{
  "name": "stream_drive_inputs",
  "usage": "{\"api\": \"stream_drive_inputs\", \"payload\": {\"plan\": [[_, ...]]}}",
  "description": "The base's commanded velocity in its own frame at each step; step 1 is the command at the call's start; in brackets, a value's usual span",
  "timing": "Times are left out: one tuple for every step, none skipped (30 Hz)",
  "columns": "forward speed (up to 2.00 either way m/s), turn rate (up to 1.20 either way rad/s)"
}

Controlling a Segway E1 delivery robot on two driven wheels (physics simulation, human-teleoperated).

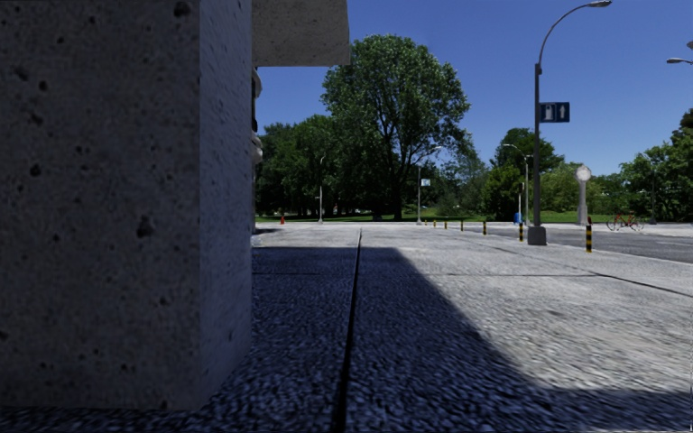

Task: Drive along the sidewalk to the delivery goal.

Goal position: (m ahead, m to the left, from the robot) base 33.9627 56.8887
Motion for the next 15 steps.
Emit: {"api": "stream_drive_inputs", "payload": {"plan": [[2.00,0.00],[2.00,0.00],[2.00,0.00],[2.00,0.00],[2.00,0.00],[2.00,0.00],[2.00,0.00],[2.00,0.00],[2.00,-0.08],[2.00,-0.23],[2.00,-0.31],[2.00,-0.30],[2.00,0.00],[2.00,0.00],[2.00,0.00]]}}
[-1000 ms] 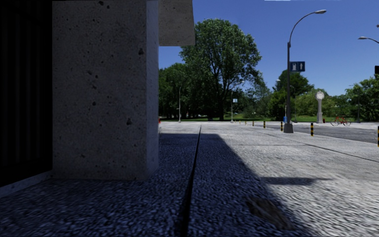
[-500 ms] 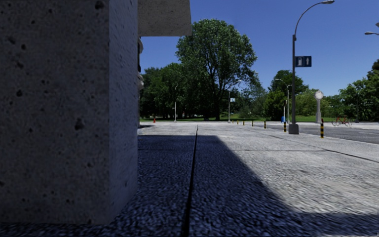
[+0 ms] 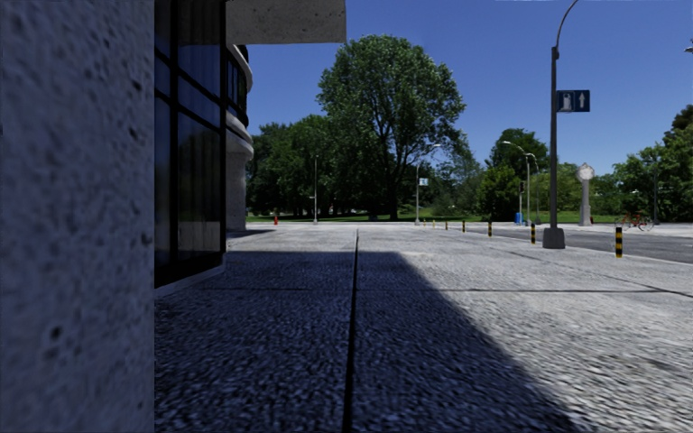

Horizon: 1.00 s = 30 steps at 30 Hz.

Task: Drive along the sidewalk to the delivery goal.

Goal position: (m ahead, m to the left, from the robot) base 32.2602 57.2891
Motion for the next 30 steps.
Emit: {"api": "stream_drive_inputs", "payload": {"plan": [[2.00,0.00],[2.00,0.00],[2.00,0.00],[2.00,0.00],[2.00,0.00],[2.00,0.00],[2.00,0.00],[2.00,0.00],[2.00,0.00],[2.00,0.00],[2.00,0.00],[2.00,0.00],[2.00,0.00],[2.00,0.00],[2.00,0.00],[2.00,0.00],[2.00,0.00],[2.00,0.00],[2.00,0.00],[2.00,0.00],[2.00,0.00],[2.00,0.00],[2.00,0.00],[2.00,0.00],[2.00,0.00],[2.00,0.00],[2.00,0.00],[2.00,0.00],[2.00,0.00],[2.00,0.00]]}}
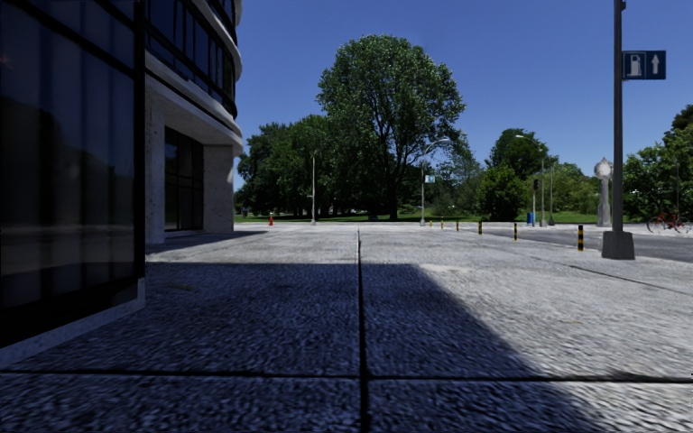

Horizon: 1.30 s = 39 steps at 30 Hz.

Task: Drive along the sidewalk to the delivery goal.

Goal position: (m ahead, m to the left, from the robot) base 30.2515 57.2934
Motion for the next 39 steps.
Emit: {"api": "stream_drive_inputs", "payload": {"plan": [[2.00,0.00],[2.00,0.00],[2.00,0.00],[2.00,0.00],[2.00,0.00],[2.00,0.00],[2.00,0.00],[2.00,0.00],[2.00,0.00],[2.00,0.00],[2.00,0.00],[2.00,0.00],[2.00,0.00],[2.00,0.00],[2.00,0.00],[2.00,0.00],[2.00,0.00],[2.00,0.00],[2.00,0.00],[2.00,0.00],[2.00,0.00],[2.00,0.00],[2.00,0.00],[2.00,0.00],[2.00,0.00],[2.00,0.00],[2.00,0.00],[2.00,0.00],[2.00,0.00],[2.00,0.00],[2.00,0.00],[2.00,0.00],[2.00,0.00],[2.00,0.00],[2.00,0.00],[2.00,0.00],[2.00,0.00],[2.00,0.00],[2.00,0.00]]}}
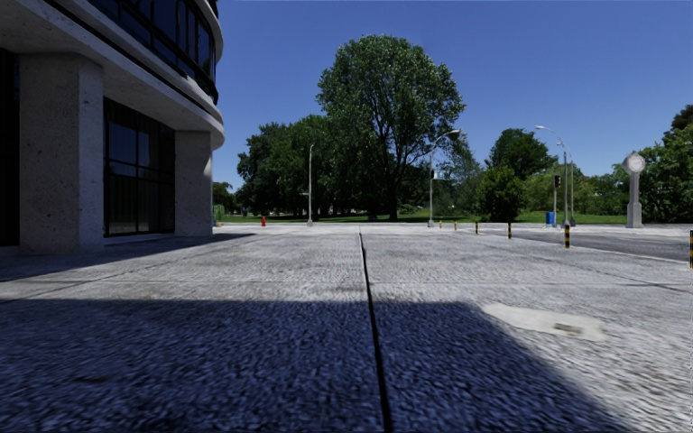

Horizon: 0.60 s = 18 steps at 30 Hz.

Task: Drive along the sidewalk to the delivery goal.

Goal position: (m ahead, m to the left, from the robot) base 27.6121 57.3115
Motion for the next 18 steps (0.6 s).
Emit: {"api": "stream_drive_inputs", "payload": {"plan": [[2.00,0.00],[2.00,0.00],[2.00,0.00],[2.00,0.00],[2.00,0.00],[2.00,0.00],[2.00,0.00],[2.00,0.00],[2.00,0.00],[2.00,0.00],[2.00,0.00],[2.00,0.00],[2.00,0.00],[2.00,0.00],[2.00,0.00],[2.00,0.00],[2.00,0.00],[2.00,0.00]]}}
